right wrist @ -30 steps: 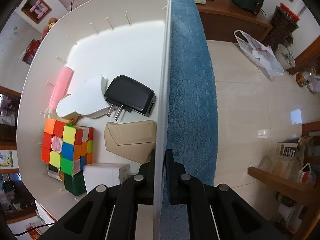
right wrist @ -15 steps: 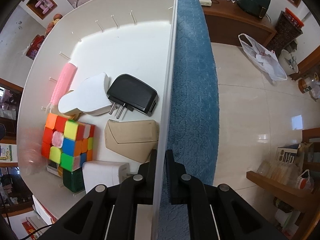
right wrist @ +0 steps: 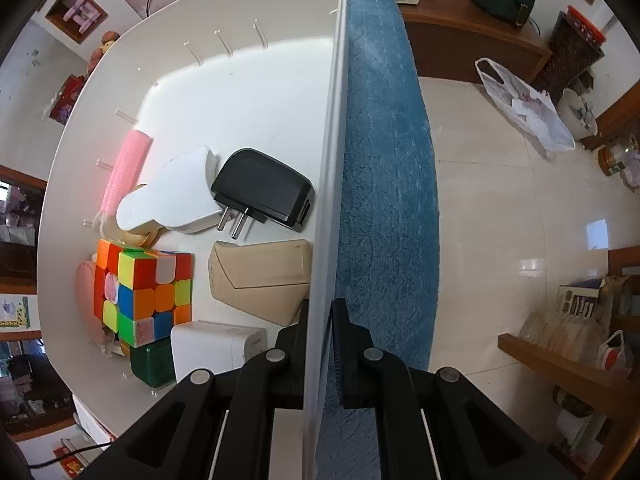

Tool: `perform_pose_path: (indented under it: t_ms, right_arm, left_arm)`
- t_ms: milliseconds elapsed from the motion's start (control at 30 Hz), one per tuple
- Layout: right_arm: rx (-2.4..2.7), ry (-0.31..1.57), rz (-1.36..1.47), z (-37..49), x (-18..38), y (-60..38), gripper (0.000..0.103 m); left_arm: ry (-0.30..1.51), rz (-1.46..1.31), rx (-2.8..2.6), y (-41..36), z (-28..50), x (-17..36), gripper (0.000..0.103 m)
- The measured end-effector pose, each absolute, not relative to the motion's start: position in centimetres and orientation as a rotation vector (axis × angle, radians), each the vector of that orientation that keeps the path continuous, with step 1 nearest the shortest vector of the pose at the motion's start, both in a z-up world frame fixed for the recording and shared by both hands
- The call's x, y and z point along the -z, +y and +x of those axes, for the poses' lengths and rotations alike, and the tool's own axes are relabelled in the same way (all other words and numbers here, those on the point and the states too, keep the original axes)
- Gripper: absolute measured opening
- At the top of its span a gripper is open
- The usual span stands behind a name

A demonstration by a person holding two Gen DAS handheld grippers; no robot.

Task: Organize rigid objects
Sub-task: 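Move the left tool to the labeled clear plastic box and grasp it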

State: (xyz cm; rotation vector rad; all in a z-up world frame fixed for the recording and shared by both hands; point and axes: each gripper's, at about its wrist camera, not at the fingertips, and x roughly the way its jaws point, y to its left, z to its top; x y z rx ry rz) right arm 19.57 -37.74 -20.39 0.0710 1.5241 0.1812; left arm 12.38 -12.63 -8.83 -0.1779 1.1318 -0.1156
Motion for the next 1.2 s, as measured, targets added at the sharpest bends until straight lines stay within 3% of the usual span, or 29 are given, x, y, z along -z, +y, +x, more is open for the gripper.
perform_pose_path:
  t_ms: [700,1200]
  right_arm:
    - [-0.095,1.626,0.087,21.6,21.7,-37.8,0.008]
    - [0.096,1.681,0.095,22.3,22.2,-37.2,0.008]
  left_arm:
    - [0.978,-0.186,-0.055,-2.3,20.4,7.3,0.079]
    - [1.081,-0.408,-0.178,7.8,27.5,12.9,0.08]
